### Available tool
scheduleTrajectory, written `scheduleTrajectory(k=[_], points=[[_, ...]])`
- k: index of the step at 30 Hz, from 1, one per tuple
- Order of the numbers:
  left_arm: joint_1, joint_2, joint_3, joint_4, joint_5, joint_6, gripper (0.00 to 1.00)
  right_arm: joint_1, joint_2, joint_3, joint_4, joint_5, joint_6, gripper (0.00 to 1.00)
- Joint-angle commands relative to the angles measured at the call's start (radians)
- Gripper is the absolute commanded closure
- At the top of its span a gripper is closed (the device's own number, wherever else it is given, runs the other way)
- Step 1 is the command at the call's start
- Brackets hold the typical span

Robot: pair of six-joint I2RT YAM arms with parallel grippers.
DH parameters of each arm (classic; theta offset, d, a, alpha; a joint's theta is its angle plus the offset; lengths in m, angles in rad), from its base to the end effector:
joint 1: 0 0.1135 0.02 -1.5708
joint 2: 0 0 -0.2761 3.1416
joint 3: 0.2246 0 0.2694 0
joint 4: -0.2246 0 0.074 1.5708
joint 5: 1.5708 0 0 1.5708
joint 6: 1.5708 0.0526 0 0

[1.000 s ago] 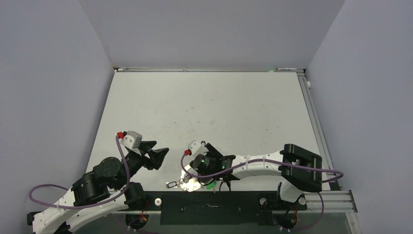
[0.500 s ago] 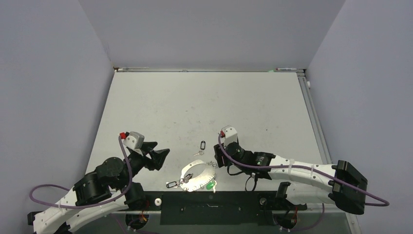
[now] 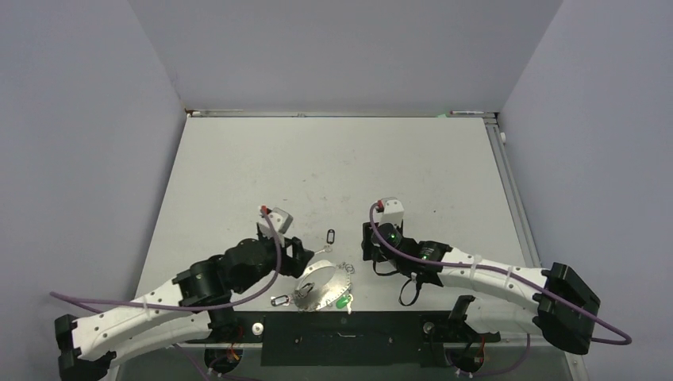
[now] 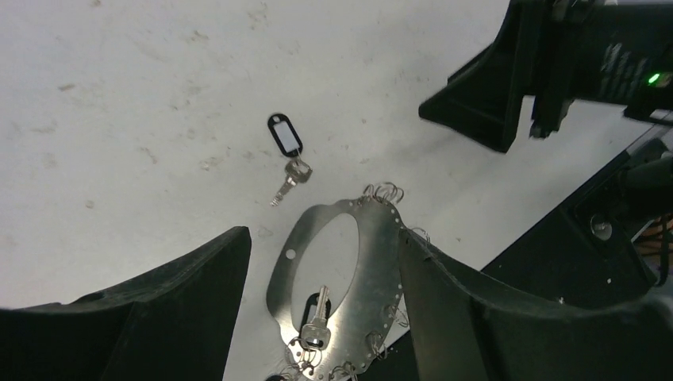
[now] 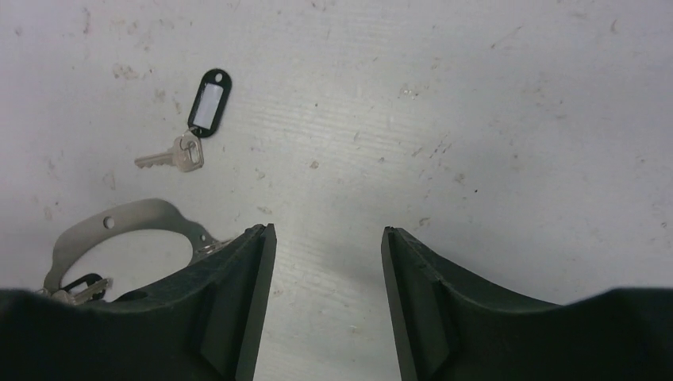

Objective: Put the keys on the keyring

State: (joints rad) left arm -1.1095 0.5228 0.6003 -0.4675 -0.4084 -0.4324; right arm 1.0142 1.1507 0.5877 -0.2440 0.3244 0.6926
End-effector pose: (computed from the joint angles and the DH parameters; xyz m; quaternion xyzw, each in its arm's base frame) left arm 0.0859 -0.1260 0.2850 0.1637 0.8048 -0.2590 0.5084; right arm 0.1448 0.2010 0.1867 -0.0872 0.9136 0.1786 0.3547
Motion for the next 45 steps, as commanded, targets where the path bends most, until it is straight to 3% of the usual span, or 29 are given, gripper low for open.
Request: scheduleTrajectory(k=[1,3,7,12,19,23,45], points=[[-0.007,0.113,-0.122,0.321,0.111,-0.084,0.35,-0.019,-0.115,-0.021,0.072,0.108,-0.03,0.47],[-0.005,0.136,-0.173,0.442,0.217,-0.006,0.33,-0.023,-0.182,-0.037,0.083,0.116,-0.055,0.45],[0.001,0.234,-0.198,0.547,0.207,0.098,0.34,-0.031,-0.278,-0.022,0.045,0.077,-0.112,0.41],[0.004,0.446,-0.19,0.667,0.3,0.182,0.36,-0.033,-0.313,-0.006,0.02,0.018,-0.141,0.41],[0.011,0.663,-0.102,0.67,0.353,0.231,0.52,-0.034,-0.355,-0.012,0.003,-0.013,-0.152,0.42],[0.017,0.741,-0.09,0.704,0.37,0.25,0.56,-0.033,-0.377,-0.01,-0.003,-0.023,-0.157,0.43],[0.045,0.925,-0.032,0.749,0.365,0.268,0.83,-0.033,-0.406,-0.028,0.0,-0.046,-0.172,0.44]])
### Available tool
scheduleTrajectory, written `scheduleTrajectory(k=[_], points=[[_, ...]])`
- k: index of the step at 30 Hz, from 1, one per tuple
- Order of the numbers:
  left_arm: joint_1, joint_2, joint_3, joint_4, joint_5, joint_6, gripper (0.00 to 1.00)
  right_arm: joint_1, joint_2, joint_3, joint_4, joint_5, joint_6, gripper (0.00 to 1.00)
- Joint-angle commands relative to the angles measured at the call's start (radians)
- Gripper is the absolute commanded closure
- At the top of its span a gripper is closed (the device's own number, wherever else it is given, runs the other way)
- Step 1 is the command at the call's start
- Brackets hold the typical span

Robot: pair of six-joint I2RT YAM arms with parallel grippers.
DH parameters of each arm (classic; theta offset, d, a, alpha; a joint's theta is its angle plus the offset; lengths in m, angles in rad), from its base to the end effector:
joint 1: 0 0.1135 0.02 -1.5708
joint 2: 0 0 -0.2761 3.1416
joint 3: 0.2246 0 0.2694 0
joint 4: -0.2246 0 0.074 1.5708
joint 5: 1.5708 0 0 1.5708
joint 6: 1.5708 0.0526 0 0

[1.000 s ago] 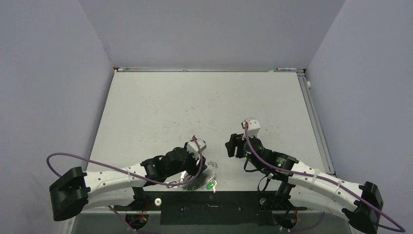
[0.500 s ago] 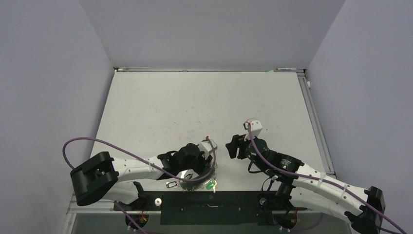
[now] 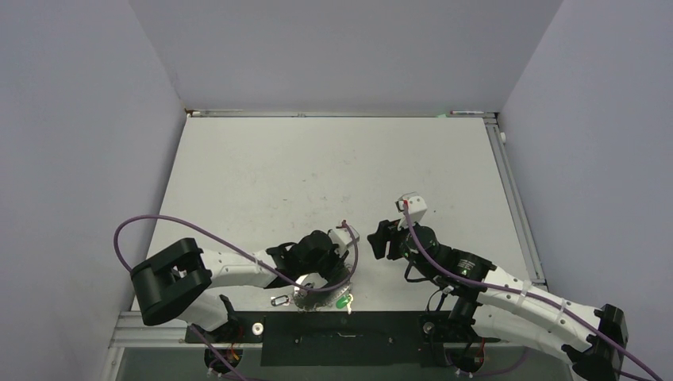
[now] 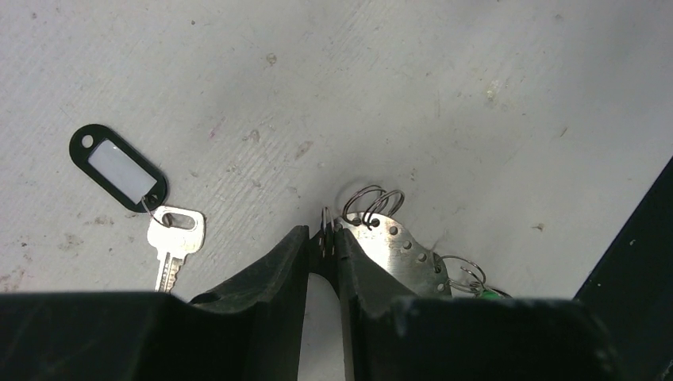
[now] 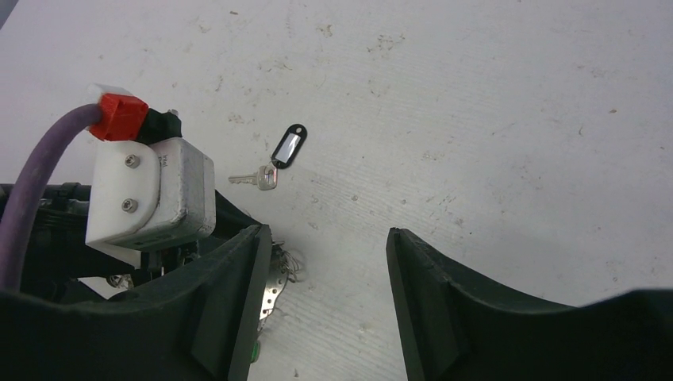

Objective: Put the keys on the keyring

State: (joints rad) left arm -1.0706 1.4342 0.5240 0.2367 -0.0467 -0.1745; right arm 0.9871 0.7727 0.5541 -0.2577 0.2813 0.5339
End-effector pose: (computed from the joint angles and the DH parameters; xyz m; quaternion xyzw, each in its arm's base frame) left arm 0.1412 -0.2532 0.1375 0.3811 0.8163 -0.2358 0.3645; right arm 0.1237 0.1608 0.2508 -0.1189 0.8403 0.2684 0.4558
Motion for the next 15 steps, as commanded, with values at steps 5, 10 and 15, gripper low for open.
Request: scheduleTrajectory(k=[5,10,15], points=[[0.006,0.04,0.061,0.038,0.005,0.012,0.85,-0.007,-0.036,0.004,0.007,-0.003,-0.015,0.44],[0.006,0.056,0.07,0.034,0.004,0.012,1.0,-0.006,-0.038,0.001,0.006,-0.007,-0.016,0.44],[0.006,0.035,0.065,0.023,0.006,0.013,1.0,-0.007,-0.048,0.005,-0.001,-0.01,-0.02,0.44]])
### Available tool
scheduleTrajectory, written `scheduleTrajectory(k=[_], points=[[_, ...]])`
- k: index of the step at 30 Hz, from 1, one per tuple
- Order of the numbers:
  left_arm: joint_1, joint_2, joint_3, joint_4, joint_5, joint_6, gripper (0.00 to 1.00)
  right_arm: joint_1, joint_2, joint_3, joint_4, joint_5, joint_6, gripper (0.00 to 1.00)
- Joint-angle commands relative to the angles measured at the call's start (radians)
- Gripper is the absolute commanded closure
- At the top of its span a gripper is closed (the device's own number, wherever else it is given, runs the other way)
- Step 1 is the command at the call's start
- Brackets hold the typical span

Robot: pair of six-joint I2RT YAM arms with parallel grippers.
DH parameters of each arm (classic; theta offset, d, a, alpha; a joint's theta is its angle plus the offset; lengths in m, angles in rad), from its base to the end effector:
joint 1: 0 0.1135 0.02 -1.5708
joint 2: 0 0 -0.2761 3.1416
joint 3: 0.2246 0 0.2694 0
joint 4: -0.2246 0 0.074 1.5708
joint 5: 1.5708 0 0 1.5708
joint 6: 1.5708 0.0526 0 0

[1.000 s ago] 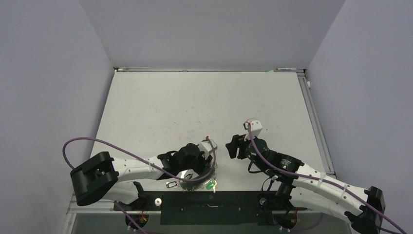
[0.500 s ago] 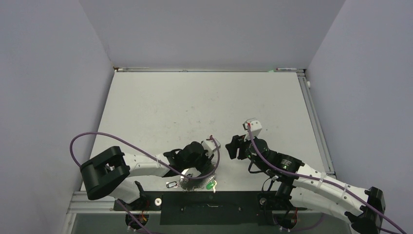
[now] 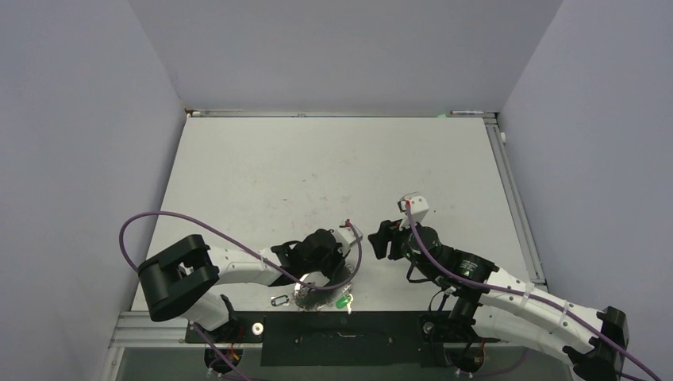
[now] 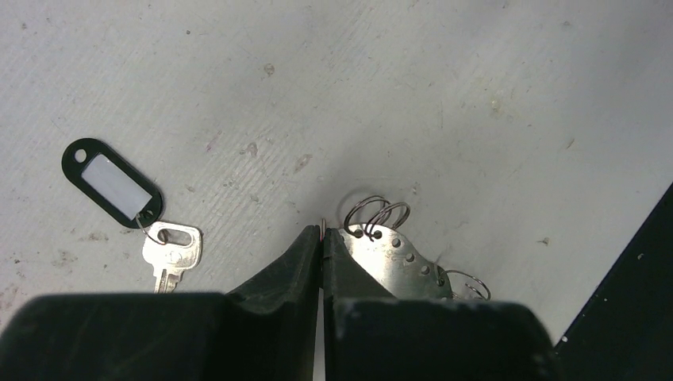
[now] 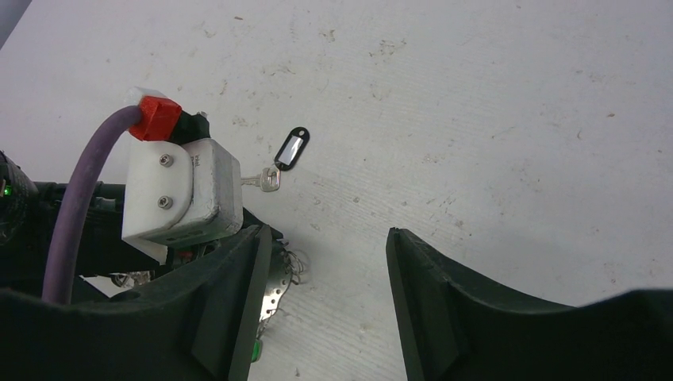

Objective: Put the keys on the keyring

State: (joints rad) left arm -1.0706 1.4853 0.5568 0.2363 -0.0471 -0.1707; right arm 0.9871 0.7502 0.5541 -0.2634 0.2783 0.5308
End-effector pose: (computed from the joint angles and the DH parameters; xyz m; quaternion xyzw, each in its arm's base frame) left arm 0.1457 -0.2614 0.1335 0.3845 0.8191 -0.2299 0.3583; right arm 0.1217 0.1581 0.2542 -0.1190 0.8361 0.2740 0.4601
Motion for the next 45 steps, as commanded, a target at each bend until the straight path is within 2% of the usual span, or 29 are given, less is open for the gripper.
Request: scheduleTrajectory(k=[1,12,16,22,29,32,41,45], points=[[0.006,-0.034,0.029,0.021,0.013,0.01,1.0,-0.006,-0.031,0.008,0.001,-0.009,-0.019,0.44],[0.003,-0.337,0.059,-0.17,0.089,0.005,1.0,-0.006,-0.14,0.051,0.003,-0.077,-0.111,0.44],[0.003,-0.432,0.088,-0.251,0.12,-0.007,1.0,-0.007,-0.199,0.037,0.08,-0.186,-0.141,0.44],[-0.003,-0.556,0.172,-0.397,0.153,-0.033,1.0,-0.006,-0.228,0.01,0.246,-0.46,-0.177,0.45],[-0.005,-0.672,0.242,-0.554,0.17,-0.052,1.0,-0.001,-0.163,0.019,0.429,-0.671,-0.242,0.5],[-0.006,-0.724,0.241,-0.582,0.212,-0.046,1.0,0.002,-0.119,0.033,0.459,-0.749,-0.304,0.52],[-0.009,-0.864,0.201,-0.578,0.307,-0.039,1.0,0.005,0.036,0.056,0.551,-0.761,-0.378,0.57],[-0.011,-0.891,0.188,-0.574,0.303,-0.046,1.0,0.016,0.105,0.049,0.617,-0.85,-0.364,0.62]])
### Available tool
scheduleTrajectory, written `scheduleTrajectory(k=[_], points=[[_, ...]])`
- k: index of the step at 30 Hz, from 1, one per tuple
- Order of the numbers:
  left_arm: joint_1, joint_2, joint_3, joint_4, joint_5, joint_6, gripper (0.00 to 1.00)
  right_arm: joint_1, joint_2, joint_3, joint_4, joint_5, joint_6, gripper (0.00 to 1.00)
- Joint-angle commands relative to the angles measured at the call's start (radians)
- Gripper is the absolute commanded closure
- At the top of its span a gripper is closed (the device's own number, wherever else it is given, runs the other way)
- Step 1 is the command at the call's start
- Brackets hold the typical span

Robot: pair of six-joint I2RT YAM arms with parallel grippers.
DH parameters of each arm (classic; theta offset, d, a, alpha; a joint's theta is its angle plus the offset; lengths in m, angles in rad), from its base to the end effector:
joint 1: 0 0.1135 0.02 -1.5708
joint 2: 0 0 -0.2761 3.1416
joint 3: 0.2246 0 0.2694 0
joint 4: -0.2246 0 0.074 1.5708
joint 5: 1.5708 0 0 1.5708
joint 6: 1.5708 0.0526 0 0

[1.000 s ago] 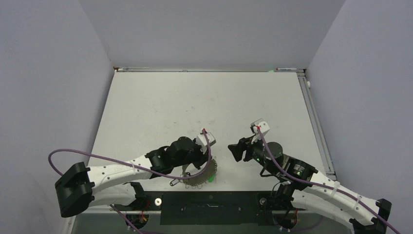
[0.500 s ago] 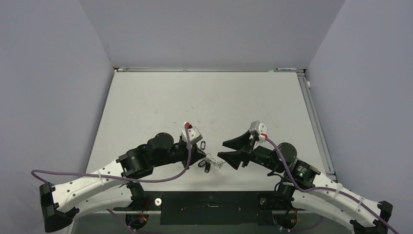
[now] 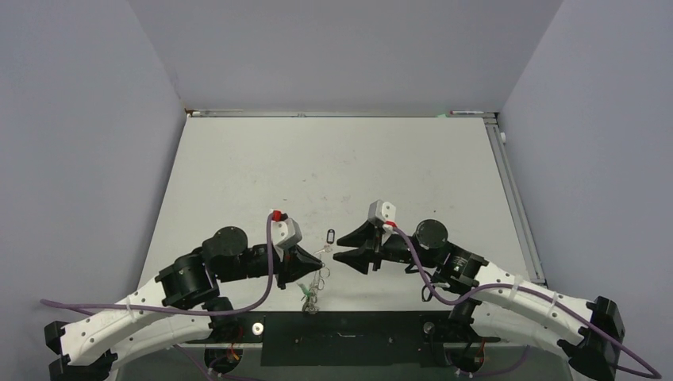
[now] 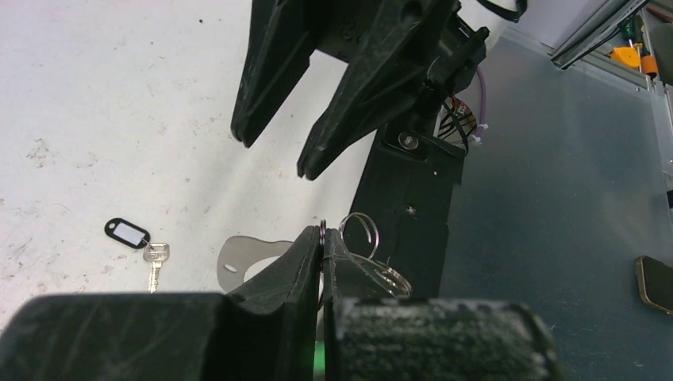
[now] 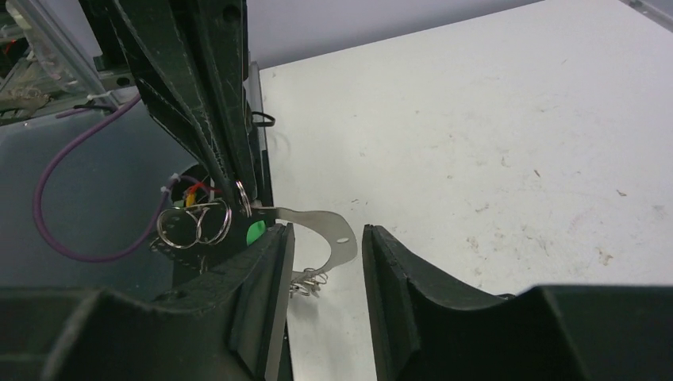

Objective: Put the keys on the keyring

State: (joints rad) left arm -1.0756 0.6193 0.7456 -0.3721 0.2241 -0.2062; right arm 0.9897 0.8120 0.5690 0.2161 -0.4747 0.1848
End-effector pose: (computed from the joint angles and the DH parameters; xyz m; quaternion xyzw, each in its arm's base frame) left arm 0.0703 -0.1549 0.3359 0.3924 0.6817 -0.4361 0.4372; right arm 0.1007 0.1972 0.3057 -0.4237 0.5766 0.5159 0.4710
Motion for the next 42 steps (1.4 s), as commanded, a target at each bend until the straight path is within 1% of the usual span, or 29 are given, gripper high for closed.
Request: scheduleTrajectory(k=[1,4,11,13,21,30,34,42], points=[[-0.006,-0.027,-0.003,0.038,0.032,-0.014,1.0,0.02,0.049,0.028,0.161,-0.111,-0.013,0.63],[-0.01,-0.027,-0.005,0.043,0.039,-0.018,1.0,0.058,0.063,0.03,0.182,-0.128,-0.023,0.64],[-0.01,-0.031,-0.007,0.053,0.046,-0.022,1.0,0.15,0.115,0.071,0.126,-0.098,-0.083,0.65],[-0.01,-0.033,-0.008,0.053,0.043,-0.024,1.0,0.161,0.127,0.075,0.119,-0.097,-0.091,0.65],[-0.011,-0.044,-0.012,0.056,0.051,-0.024,1.0,0.164,0.125,0.076,0.096,-0.061,-0.113,0.7],[-0.011,-0.044,-0.011,0.065,0.079,-0.022,1.0,0.154,0.085,0.071,0.024,-0.017,-0.137,0.7],[-0.01,-0.039,-0.011,0.07,0.087,-0.022,1.0,0.148,0.072,0.062,0.029,-0.026,-0.13,0.71],[-0.011,-0.032,-0.016,0.081,0.09,-0.027,1.0,0.148,0.111,0.074,0.027,-0.082,-0.138,0.72]])
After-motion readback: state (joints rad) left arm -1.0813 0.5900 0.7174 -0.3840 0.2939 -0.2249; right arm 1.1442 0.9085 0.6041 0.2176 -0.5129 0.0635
